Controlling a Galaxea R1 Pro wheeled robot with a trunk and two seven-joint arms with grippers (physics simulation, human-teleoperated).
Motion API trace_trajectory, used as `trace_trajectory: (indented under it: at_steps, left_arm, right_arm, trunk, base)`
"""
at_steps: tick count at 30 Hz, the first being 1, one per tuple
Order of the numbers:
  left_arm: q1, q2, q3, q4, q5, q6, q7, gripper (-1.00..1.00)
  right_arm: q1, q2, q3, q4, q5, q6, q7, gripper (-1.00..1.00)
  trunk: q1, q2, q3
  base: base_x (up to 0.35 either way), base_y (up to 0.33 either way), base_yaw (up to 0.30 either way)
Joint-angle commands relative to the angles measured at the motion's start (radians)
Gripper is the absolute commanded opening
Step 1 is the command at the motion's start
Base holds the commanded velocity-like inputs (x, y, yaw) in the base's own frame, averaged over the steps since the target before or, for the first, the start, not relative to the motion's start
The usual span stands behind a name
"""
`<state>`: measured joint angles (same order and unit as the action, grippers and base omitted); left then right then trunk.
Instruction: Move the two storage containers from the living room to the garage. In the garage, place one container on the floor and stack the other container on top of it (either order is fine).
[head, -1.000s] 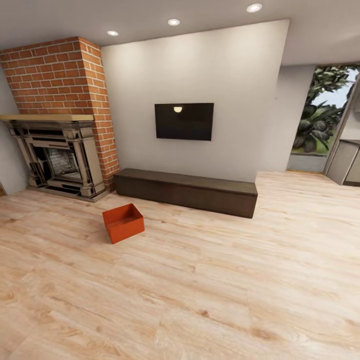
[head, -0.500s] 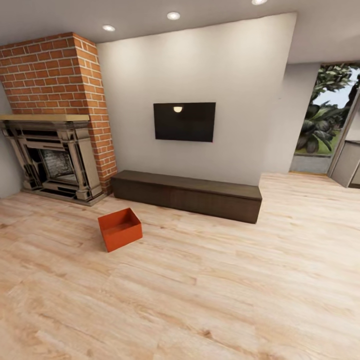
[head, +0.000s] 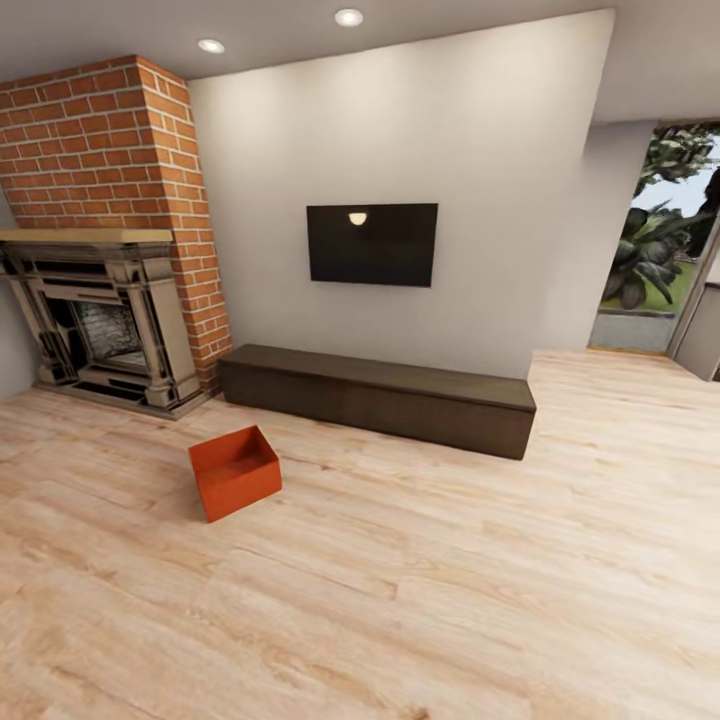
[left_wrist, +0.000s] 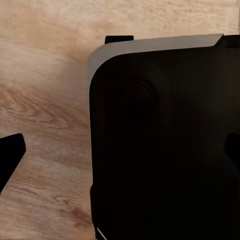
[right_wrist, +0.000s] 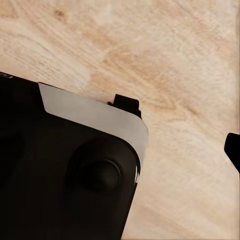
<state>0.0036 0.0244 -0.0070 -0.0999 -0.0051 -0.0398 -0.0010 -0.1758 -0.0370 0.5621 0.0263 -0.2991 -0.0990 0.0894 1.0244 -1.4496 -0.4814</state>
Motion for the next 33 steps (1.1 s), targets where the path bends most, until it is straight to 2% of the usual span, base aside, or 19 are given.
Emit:
trace_trajectory:
  at_steps: [1,33]
  left_arm:
    - [0.001,0.0,-0.001,-0.001,0.0,-0.002,0.0,1.0]
    - [0.0,0.0,0.001,-0.001,0.001,-0.002,-0.001,1.0]
  right_arm:
    - [-0.001,0.0,0.007,0.003,-0.011,-0.006,0.006,1.0]
    - [-0.001,0.001,0.007,0.003,-0.011,-0.007,0.006,1.0]
  trunk:
    - [0.001,0.0,-0.001]
    - [0.001,0.0,-0.001]
  base:
    - [0.322,0.0,0.126]
    - [0.322,-0.067,0.258]
